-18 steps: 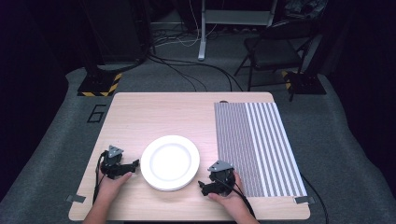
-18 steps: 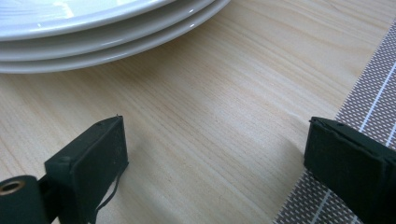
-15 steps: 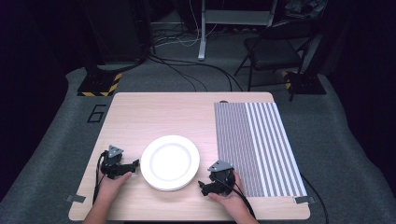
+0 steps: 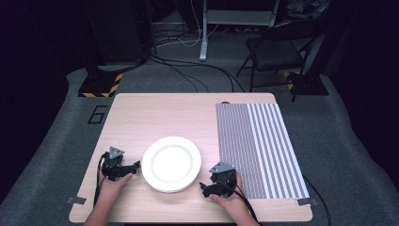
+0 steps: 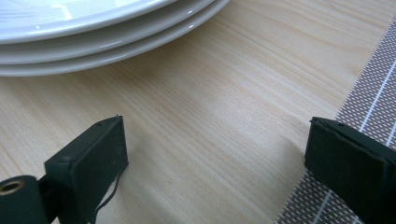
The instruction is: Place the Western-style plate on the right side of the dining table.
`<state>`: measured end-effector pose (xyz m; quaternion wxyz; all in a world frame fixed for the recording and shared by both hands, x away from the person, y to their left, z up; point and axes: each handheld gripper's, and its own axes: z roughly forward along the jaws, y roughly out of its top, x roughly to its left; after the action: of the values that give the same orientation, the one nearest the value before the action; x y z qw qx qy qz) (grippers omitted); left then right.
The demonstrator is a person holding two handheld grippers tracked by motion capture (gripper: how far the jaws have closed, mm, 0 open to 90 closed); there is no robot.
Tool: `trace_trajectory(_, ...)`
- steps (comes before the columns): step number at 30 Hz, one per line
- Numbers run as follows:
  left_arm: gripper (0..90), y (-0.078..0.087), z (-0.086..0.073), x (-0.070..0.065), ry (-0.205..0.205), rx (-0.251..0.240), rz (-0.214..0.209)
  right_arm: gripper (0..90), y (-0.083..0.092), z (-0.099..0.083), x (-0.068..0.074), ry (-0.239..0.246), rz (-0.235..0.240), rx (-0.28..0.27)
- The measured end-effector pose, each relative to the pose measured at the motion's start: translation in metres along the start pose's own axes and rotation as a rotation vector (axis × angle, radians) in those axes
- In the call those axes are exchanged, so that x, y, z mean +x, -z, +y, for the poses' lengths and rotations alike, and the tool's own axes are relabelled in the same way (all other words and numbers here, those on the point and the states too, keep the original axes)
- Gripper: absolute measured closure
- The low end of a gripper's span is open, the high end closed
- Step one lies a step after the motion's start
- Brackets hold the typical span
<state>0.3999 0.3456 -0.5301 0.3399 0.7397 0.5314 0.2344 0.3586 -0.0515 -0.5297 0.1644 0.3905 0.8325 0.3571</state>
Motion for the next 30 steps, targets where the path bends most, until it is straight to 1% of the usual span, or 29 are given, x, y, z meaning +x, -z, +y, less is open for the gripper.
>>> trace_trajectory(18, 16.0, 0.0002, 0.0, -0.0005, 0.0, 0.004, 0.0, 5.2, -0.0002, 0.0, -0.0002, 0.001, 0.0, -0.003)
trace_trajectory(20, 18.2, 0.001, -0.0002, 0.0004, 0.005, -0.004, 0.008, 5.4, 0.0, 0.0, -0.0004, 0.0, 0.003, -0.002)
trace_trajectory(21, 20.3, 0.0014, -0.0008, 0.0006, 0.017, -0.013, 0.015, 5.9, 0.0004, 0.0, -0.0005, -0.001, 0.005, 0.001)
trace_trajectory(22, 22.4, 0.0016, -0.0009, 0.0013, 0.019, -0.016, 0.015, 7.5, 0.0008, -0.0003, 0.0002, -0.013, -0.002, -0.003)
trace_trajectory(24, 24.4, 0.0027, -0.0003, 0.0023, 0.034, -0.014, 0.012, 12.1, 0.002, 0.0001, -0.0002, -0.019, -0.01, -0.003)
trace_trajectory(25, 25.9, 0.0039, 0.0004, 0.0025, 0.037, -0.005, 0.012, 15.3, 0.003, 0.0005, -0.0004, -0.029, -0.018, -0.002)
trace_trajectory(26, 28.0, 0.0039, 0.0004, 0.0025, 0.037, -0.005, 0.012, 15.3, 0.003, 0.0005, -0.0004, -0.029, -0.018, -0.002)
trace_trajectory(27, 29.7, 0.0051, 0.0019, 0.0016, 0.045, 0.007, 0.011, 18.3, 0.0043, 0.001, -0.0021, -0.031, -0.023, 0.001)
trace_trajectory(28, 29.8, 0.0051, 0.0019, 0.0016, 0.045, 0.007, 0.011, 19.5, 0.0046, 0.0015, -0.0027, -0.025, -0.026, 0.003)
trace_trajectory(29, 30.0, 0.0076, 0.0039, 0.0004, 0.039, 0.003, 0.007, 21.4, 0.0049, 0.0023, -0.0023, -0.037, -0.03, 0.005)
trace_trajectory(30, 30.8, 0.009, 0.005, -0.0007, 0.04, -0.004, 0.006, 22.9, 0.0054, 0.0027, -0.0025, -0.039, -0.032, 0.007)
